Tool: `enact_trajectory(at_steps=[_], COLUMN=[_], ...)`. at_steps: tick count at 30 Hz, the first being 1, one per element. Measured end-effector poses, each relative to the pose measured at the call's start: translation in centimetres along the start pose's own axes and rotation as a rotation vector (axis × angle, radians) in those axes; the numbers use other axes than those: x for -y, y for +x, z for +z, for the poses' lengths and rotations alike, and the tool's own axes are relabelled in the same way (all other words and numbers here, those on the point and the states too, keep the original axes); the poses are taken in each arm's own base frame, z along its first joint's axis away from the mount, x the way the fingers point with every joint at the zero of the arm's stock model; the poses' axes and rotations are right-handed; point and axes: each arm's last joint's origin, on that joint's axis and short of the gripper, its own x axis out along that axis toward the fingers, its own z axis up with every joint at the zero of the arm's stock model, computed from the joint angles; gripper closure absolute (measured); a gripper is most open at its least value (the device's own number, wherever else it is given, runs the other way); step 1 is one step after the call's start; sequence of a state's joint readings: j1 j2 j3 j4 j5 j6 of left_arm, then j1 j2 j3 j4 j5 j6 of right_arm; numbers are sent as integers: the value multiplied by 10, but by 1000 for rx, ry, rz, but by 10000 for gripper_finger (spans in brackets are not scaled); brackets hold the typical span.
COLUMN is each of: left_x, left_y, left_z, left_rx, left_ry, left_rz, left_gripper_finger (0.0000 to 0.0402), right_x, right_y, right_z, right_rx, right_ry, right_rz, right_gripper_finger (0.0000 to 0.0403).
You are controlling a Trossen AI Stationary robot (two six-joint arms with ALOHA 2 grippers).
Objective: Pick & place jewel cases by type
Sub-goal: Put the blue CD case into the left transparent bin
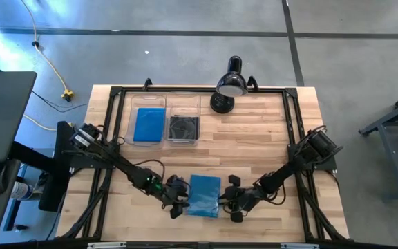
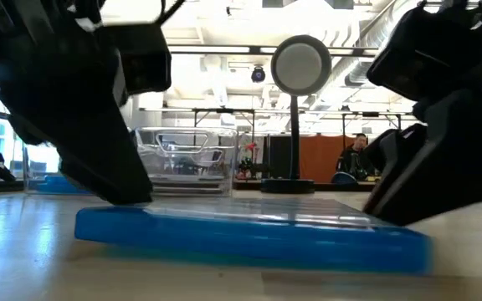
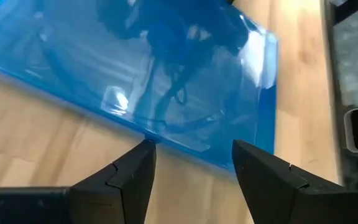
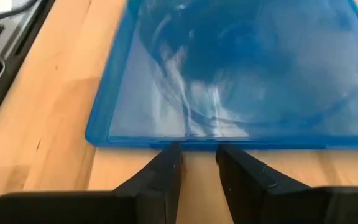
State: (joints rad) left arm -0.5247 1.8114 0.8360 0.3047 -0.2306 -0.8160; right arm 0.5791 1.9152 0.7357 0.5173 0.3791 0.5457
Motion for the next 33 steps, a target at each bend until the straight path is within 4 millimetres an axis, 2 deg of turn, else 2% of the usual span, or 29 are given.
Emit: enact_trajectory(at_steps=[4, 10, 16, 24, 27, 33], left_x=[-4, 3, 11, 2, 1, 2], left_y=[-1, 0, -8, 3, 7, 11], left_z=[-3, -3, 3, -6, -7, -7], left_rx=[-42, -72, -61, -68, -60, -33], left_ry=[-29, -21, 17, 4, -11, -22], left_rz=[60, -64, -139, -60, -55, -72], left_gripper_finger=[193, 193, 193, 193, 193, 193], right_x=[-1, -9, -11, -14, -18, -18], right_y=[0, -1, -2, -3, -5, -5], right_z=[4, 8, 7, 15, 22, 24], right_rx=[24, 37, 34, 86, 118, 113], right_ry=[23, 28, 59, 173, 227, 319], right_rz=[24, 154, 157, 204, 258, 300], right_gripper_finger=[304, 304, 305, 304, 304, 304])
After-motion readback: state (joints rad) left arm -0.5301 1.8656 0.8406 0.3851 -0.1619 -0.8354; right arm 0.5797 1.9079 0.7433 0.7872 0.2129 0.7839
